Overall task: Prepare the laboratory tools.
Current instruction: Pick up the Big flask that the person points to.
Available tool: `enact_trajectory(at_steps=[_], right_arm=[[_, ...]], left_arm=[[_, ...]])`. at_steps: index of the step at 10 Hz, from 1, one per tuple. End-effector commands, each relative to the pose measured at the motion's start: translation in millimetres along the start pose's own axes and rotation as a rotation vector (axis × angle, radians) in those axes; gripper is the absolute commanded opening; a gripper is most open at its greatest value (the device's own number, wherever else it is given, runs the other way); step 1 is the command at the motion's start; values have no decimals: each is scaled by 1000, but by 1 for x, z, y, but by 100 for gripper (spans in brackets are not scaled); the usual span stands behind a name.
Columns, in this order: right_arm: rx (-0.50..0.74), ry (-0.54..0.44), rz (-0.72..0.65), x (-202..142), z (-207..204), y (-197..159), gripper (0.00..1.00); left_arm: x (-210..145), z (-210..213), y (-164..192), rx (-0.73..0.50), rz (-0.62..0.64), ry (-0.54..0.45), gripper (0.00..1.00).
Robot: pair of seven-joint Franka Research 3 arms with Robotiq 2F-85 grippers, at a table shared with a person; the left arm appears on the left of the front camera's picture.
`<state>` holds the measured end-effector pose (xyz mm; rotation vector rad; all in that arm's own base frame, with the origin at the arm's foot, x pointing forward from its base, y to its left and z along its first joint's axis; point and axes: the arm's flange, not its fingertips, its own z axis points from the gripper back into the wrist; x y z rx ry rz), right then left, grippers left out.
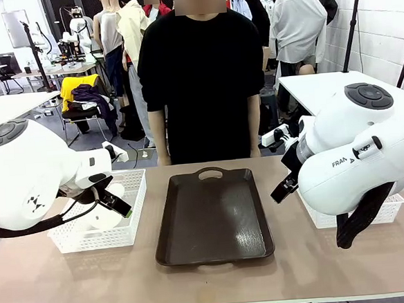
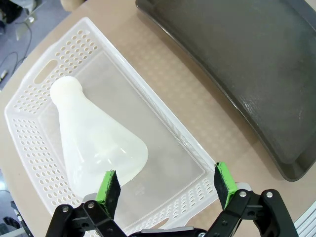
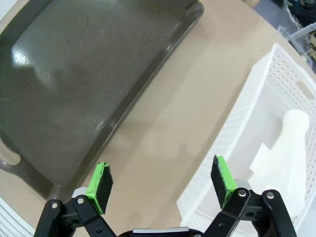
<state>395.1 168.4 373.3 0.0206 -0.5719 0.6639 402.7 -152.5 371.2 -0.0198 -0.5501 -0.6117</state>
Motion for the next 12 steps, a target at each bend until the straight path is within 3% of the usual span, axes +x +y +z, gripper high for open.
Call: enact_trajectory(at_steps=[1, 5, 9, 10, 12], right_arm=[[0, -11, -12, 10, 22, -8, 100], [186, -78, -150, 25, 85, -54, 100], [583, -99, -349, 1, 115, -116, 100], [631, -111, -384, -8, 117, -128, 100], [771, -173, -489, -30, 116, -147, 100]], left_arm=[[5, 18, 14, 11, 22, -44, 100], [17, 75, 74, -261, 120, -178, 100], [1, 79, 137, -724, 318, -157, 100], [-7, 78, 145, -785, 372, -149, 100], [-24, 74, 154, -1026, 409, -197, 100]])
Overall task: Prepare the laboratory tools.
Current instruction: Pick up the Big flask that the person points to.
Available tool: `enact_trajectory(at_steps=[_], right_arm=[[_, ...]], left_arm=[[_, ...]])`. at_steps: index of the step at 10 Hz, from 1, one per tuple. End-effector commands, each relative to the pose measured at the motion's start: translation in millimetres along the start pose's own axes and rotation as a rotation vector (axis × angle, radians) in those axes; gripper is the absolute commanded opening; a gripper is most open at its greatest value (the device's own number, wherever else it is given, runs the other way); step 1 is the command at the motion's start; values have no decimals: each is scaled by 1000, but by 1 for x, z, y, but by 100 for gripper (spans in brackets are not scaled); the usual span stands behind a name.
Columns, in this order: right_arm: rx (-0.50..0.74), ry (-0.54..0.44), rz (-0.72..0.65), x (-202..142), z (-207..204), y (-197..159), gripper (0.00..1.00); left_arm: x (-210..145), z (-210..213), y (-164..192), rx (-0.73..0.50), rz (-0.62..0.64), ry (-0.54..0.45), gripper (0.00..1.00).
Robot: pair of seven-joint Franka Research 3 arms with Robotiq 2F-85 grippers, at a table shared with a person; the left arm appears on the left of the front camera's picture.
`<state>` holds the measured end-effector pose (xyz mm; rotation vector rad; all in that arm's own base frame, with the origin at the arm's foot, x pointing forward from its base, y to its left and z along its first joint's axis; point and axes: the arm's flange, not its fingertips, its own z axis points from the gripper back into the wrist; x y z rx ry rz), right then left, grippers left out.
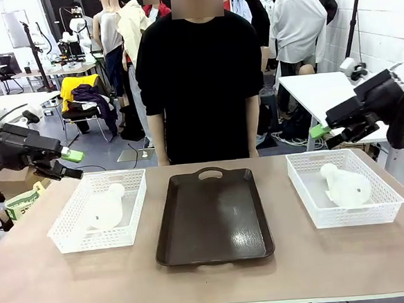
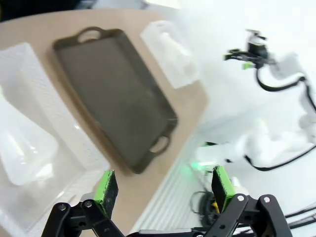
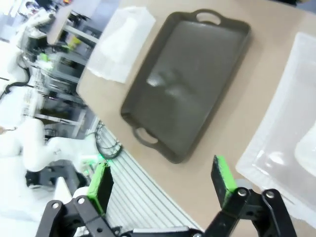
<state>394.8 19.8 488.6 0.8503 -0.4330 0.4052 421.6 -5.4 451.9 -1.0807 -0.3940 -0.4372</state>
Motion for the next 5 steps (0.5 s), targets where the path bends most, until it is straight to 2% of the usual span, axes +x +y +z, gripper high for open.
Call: enact_trajectory(at_steps=[1, 4, 5], right_arm=[[146, -56, -109, -6, 3, -28, 100], [251, -70, -208, -21, 11, -51, 100], [282, -71, -240, -24, 13, -58, 100]], left_arm=[[-1, 4, 26, -124, 59, 4, 100], [-19, 9, 50, -274, 155, -11, 100], [-23, 10, 56, -290, 195, -18, 100]])
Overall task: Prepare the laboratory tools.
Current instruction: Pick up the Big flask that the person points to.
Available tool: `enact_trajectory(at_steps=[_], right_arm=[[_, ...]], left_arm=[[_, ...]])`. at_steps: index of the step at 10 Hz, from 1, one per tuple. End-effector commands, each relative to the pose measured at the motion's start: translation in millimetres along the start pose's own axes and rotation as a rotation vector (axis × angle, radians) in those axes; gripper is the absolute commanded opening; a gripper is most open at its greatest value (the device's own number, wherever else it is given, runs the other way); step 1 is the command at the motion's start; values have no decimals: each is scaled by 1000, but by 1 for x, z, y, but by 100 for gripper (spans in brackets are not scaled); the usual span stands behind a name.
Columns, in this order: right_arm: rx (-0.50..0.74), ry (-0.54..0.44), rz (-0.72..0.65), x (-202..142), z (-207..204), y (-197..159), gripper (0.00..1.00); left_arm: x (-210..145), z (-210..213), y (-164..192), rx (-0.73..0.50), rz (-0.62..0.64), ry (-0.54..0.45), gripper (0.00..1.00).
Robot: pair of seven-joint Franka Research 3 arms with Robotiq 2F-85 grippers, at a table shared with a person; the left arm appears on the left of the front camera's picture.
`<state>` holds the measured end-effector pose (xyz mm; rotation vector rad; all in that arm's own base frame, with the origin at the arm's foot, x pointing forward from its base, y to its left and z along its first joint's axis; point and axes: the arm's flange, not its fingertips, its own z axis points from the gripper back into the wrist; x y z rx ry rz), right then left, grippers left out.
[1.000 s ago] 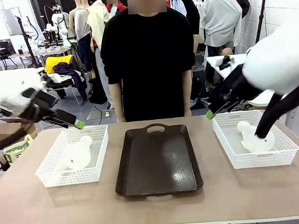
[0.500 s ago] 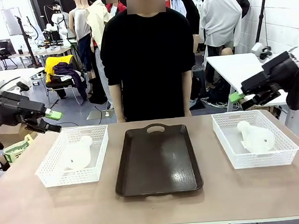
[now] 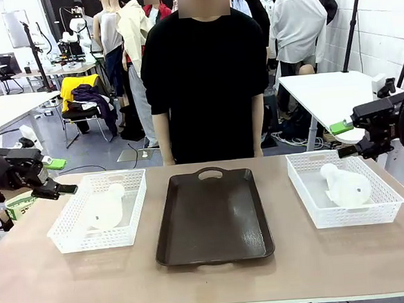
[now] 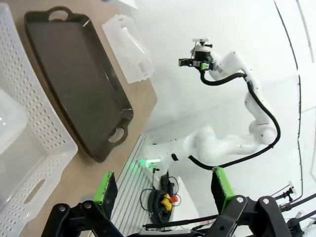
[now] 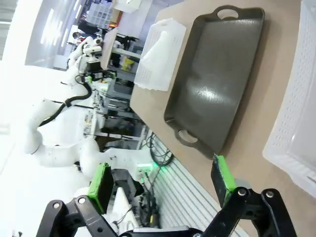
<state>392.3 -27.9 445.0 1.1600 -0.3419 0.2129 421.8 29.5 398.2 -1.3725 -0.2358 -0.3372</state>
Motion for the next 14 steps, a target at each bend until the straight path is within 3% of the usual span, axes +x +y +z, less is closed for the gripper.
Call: enact_trajectory(at_steps=[1, 4, 6, 7, 14], right_arm=[[42, 3, -18, 6, 1, -4, 100], [53, 22, -54, 6, -1, -13, 100], [31, 25, -54, 0, 1, -12, 100], [31, 25, -54, 0, 1, -12, 100], [31, 25, -54, 0, 1, -12, 100]], left_arm=[[5, 5, 2, -17, 53, -30, 100], [1, 7, 7, -25, 98, -59, 100], [0, -2, 4, -75, 51, -59, 100], [-2, 8, 12, -12, 79, -37, 100], [-2, 8, 12, -12, 79, -37, 100]])
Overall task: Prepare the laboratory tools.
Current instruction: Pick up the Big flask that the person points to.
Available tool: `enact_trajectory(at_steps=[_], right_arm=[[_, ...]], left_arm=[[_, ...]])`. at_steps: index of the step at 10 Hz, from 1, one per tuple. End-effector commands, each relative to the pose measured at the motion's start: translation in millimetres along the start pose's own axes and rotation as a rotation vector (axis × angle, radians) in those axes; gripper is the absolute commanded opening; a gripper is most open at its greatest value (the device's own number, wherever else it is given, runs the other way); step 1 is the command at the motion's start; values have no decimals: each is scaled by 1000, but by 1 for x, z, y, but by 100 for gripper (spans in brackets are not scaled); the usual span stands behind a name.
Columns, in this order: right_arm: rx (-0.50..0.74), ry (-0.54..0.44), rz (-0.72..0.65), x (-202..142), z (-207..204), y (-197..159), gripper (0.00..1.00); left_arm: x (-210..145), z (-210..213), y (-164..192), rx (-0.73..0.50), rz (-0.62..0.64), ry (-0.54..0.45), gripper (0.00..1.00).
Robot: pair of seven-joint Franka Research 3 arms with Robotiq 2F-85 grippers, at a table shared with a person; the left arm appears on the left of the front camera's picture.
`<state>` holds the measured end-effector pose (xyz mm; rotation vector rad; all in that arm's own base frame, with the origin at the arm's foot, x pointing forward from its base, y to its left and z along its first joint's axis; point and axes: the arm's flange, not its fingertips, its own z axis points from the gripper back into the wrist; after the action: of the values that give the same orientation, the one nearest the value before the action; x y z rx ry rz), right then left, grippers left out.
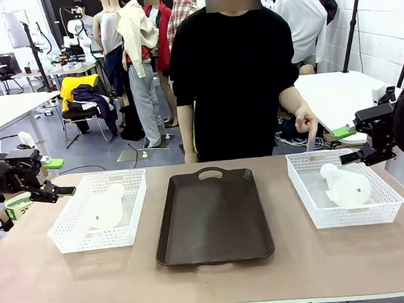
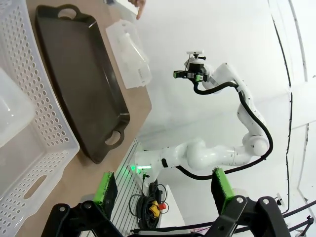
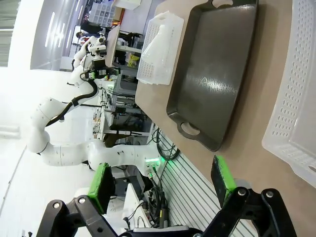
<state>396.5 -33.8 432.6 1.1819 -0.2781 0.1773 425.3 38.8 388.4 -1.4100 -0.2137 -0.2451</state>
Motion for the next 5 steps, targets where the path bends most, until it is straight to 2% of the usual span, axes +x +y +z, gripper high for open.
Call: enact_trajectory(at_steps=[1, 5], right_arm=[[14, -3, 9, 0, 0, 2, 100], [14, -3, 9, 0, 0, 2, 100]], left_arm=[[-1, 1, 0, 12, 0, 6, 100], [-1, 1, 0, 12, 0, 6, 100]])
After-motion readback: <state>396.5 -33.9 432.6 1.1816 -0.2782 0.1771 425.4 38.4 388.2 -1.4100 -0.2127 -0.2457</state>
